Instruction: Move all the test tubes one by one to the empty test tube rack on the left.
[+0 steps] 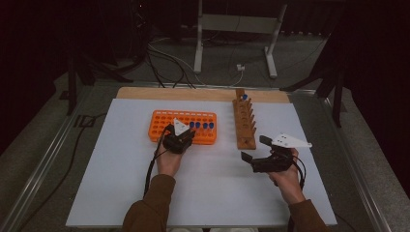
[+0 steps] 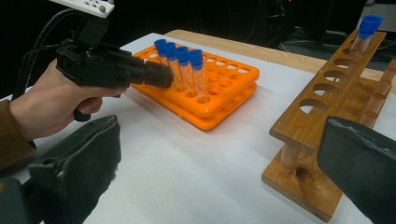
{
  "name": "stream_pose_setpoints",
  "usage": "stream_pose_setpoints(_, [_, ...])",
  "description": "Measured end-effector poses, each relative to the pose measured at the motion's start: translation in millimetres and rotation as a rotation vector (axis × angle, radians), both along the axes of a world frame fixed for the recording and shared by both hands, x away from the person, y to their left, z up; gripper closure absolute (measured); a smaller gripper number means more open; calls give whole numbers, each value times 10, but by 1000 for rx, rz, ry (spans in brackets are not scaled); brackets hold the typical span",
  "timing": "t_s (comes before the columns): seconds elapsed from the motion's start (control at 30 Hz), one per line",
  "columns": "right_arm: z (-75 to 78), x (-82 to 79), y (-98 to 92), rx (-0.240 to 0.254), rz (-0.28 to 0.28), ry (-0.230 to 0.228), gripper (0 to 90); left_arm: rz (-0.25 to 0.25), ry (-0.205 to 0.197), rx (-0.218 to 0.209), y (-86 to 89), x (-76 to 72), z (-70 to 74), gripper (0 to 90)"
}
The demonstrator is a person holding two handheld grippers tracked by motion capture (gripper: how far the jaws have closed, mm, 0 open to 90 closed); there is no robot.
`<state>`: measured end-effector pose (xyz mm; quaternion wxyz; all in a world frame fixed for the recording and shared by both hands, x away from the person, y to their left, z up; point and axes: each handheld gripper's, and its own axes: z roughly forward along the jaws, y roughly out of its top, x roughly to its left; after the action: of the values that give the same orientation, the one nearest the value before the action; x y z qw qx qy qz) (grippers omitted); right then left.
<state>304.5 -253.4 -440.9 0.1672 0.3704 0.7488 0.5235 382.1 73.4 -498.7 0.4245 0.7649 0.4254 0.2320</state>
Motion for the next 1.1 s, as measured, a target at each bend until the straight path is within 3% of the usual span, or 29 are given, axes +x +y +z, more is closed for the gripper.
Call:
stream_pose_setpoints(0.07, [-1,-1,3,0,2,0,2,2,8,-17,16,0,-2,770])
stream_pose_setpoints(0.23, [-3,5,-9,4,0,2,2,-18,21,-35,90,-37,53,584])
stream_pose_setpoints(0.3, [-6,4,-12,4,-3,6,2,-31,26,-63,153,-61,100,540])
stream_pose_setpoints(0.4, [-9,3,-14,3,-5,6,2,-41,17,-84,249,-125,179,488])
stream_pose_setpoints(0.67, [-15,9,-7,2,-6,6,2,-42,-13,-104,524,-398,374,181])
stream_pose_setpoints(0.93, [-20,10,-1,1,-7,5,2,-14,-52,-122,810,-693,457,19])
stream_pose_setpoints(1.1, [-26,14,-4,0,-10,8,2,14,-96,-101,965,-877,493,7])
